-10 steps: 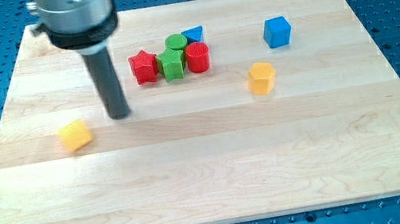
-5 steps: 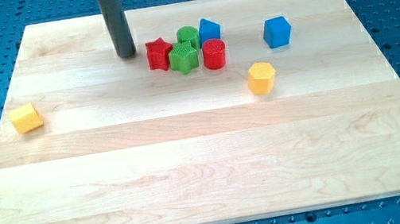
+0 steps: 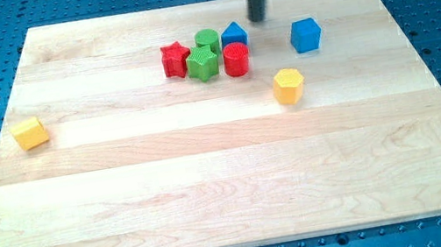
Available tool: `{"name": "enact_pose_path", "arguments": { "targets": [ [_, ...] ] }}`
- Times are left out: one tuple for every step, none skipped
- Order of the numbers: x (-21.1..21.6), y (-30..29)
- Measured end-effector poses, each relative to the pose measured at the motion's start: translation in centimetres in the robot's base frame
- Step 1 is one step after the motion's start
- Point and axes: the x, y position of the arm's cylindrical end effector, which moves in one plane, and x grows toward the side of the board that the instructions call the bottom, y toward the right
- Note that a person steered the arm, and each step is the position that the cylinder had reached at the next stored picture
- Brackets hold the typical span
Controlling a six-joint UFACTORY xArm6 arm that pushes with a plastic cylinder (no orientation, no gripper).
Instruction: Move the blue triangle to the center of the board
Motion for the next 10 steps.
{"name": "enact_pose_path", "arguments": {
  "targets": [
    [2.4,-3.8],
    [5.3,-2.8],
    [5.4,3.4],
    [7.2,4.7],
    [9.3,2.0],
    [12.0,2.4],
    [13.0,2.0],
    [14.9,2.2],
    [17.1,-2.5],
    [14.2,5.3]
  ]
}}
